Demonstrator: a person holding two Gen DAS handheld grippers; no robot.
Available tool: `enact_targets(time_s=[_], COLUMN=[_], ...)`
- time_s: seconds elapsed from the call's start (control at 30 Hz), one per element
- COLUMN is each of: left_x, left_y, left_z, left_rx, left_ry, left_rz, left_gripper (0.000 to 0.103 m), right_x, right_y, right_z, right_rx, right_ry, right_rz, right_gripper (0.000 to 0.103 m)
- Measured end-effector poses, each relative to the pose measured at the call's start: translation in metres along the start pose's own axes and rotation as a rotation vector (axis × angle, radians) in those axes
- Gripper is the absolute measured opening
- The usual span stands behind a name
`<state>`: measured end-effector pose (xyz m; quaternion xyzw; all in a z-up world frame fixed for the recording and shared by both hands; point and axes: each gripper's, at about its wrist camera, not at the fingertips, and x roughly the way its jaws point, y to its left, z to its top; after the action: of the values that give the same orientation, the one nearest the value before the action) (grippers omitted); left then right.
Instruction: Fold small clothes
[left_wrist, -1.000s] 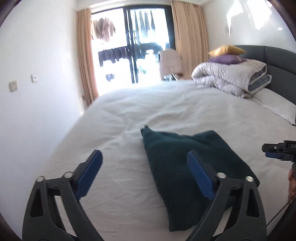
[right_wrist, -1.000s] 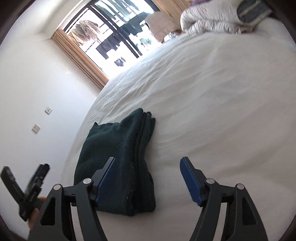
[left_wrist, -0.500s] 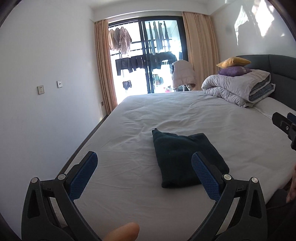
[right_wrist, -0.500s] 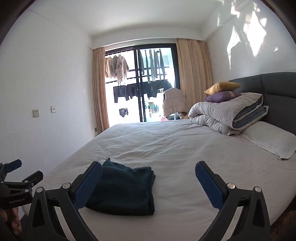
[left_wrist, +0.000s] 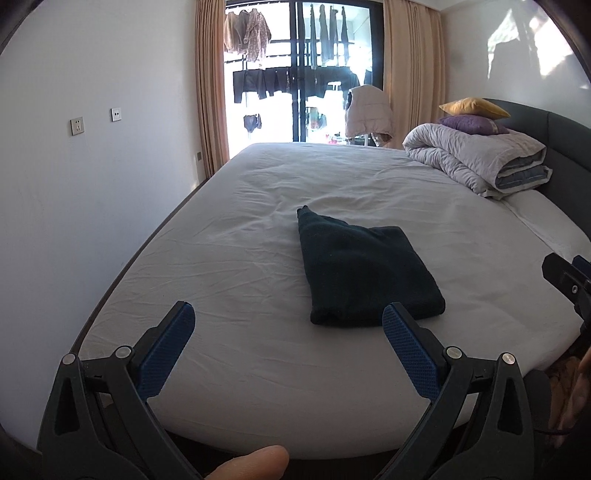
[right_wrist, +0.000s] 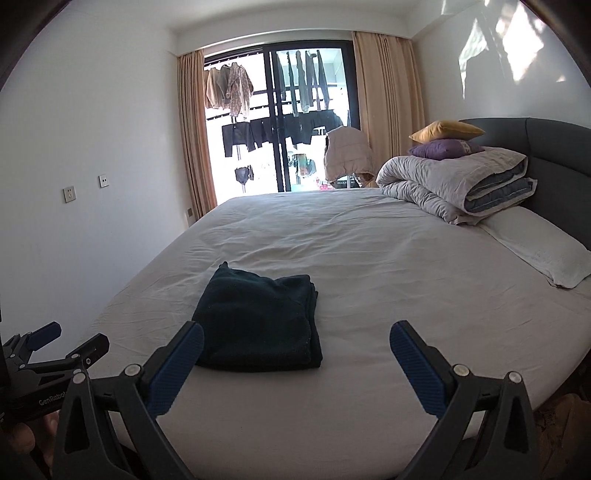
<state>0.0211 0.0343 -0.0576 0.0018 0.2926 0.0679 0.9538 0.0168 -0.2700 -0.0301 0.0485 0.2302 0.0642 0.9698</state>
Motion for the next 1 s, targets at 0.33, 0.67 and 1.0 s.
enact_targets(time_s=[0.33, 0.67, 1.0], left_x=[0.045, 0.084, 0.105], left_y=[0.002, 0.004, 0.004], left_z=[-0.008, -0.012, -0.024], left_rx=[-0.018, -0.035, -0.052], left_ry=[0.079, 0.131, 0.168], left_rz=[-0.011, -0.018, -0.017], left_gripper=[0.103, 0.103, 0.103], right_x=[0.026, 0.046, 0.057], right_y=[0.013, 0.02, 0.02], right_z=[-0.017, -0.026, -0.036], right_rx=[-0.03, -0.046, -0.054], right_ry=[0.095, 0.154, 0.196], right_rz=[0.02, 0.022, 0.019], right_gripper=[0.103, 0.103, 0.103])
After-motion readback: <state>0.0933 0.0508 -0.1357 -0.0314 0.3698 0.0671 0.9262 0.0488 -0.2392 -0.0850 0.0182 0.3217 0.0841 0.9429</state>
